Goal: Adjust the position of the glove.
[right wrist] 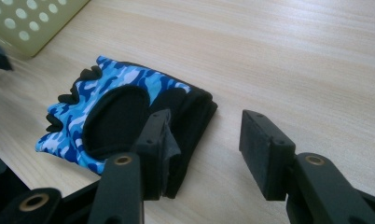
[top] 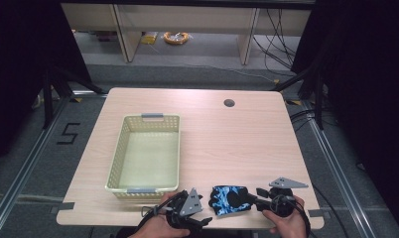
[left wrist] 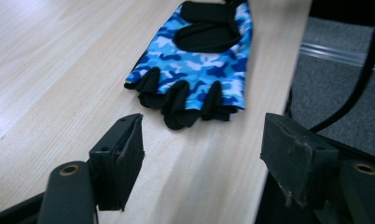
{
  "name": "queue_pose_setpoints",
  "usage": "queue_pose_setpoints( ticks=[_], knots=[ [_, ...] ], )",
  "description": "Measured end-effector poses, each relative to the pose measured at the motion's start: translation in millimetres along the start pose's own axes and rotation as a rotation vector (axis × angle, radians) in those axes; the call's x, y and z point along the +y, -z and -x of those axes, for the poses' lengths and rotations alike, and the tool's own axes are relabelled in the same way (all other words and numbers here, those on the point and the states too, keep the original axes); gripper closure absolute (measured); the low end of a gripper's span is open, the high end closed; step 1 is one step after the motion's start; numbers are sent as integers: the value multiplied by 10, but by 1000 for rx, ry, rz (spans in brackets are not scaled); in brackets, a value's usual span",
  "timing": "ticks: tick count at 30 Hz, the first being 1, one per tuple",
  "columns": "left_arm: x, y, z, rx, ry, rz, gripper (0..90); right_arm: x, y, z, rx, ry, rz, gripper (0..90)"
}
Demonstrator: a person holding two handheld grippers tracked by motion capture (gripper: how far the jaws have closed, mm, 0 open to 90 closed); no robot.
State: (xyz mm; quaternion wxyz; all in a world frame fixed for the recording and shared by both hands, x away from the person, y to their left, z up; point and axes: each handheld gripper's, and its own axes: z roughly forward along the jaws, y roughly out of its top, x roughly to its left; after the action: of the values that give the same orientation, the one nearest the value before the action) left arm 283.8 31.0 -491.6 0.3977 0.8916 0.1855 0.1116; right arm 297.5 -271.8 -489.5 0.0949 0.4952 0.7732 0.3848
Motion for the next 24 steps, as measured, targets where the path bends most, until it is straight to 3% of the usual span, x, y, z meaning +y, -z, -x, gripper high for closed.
queue_pose_setpoints(
  ticks=[3,7,8,9,10,11,12,17,18,19,20,21,22,23,24],
  knots=[
    [51,-74,-8,-10,-22,-12,293,-12,-5,15,2,8,14,545],
    [128,-189,-15,-15,-18,-36,293,-3,5,11,-3,10,6,545],
    [143,-240,-12,-20,-2,-33,293,-2,5,-1,4,-5,0,544],
    [149,-281,-13,-34,9,-36,292,0,9,6,-4,15,10,544],
    [152,-303,-8,-29,20,-38,290,-5,9,-20,12,-26,6,545],
    [151,-344,-18,-31,14,-48,290,-8,8,-21,13,-34,10,546],
    [150,-378,-18,-33,5,-57,287,-5,2,18,11,-5,16,547],
    [142,-470,8,-26,2,-77,278,-3,-17,38,10,-16,7,568],
    [144,-474,8,-26,-16,-86,279,0,-18,36,3,-18,-5,570],
    [148,-487,13,-27,-6,-75,272,0,-29,34,5,-27,-10,574],
    [154,-498,15,-26,2,-81,273,1,-30,1,1,-68,-35,576],
    [166,-491,12,-32,-17,-89,275,1,-58,38,2,-21,-16,578],
    [168,-500,24,-32,-3,-79,288,3,-68,36,4,-28,-33,584],
    [171,-504,24,-35,-3,-80,305,0,-81,9,2,-67,-42,588],
    [180,-492,19,-41,-3,-96,316,3,-107,54,5,-12,-21,595]
  ],
)
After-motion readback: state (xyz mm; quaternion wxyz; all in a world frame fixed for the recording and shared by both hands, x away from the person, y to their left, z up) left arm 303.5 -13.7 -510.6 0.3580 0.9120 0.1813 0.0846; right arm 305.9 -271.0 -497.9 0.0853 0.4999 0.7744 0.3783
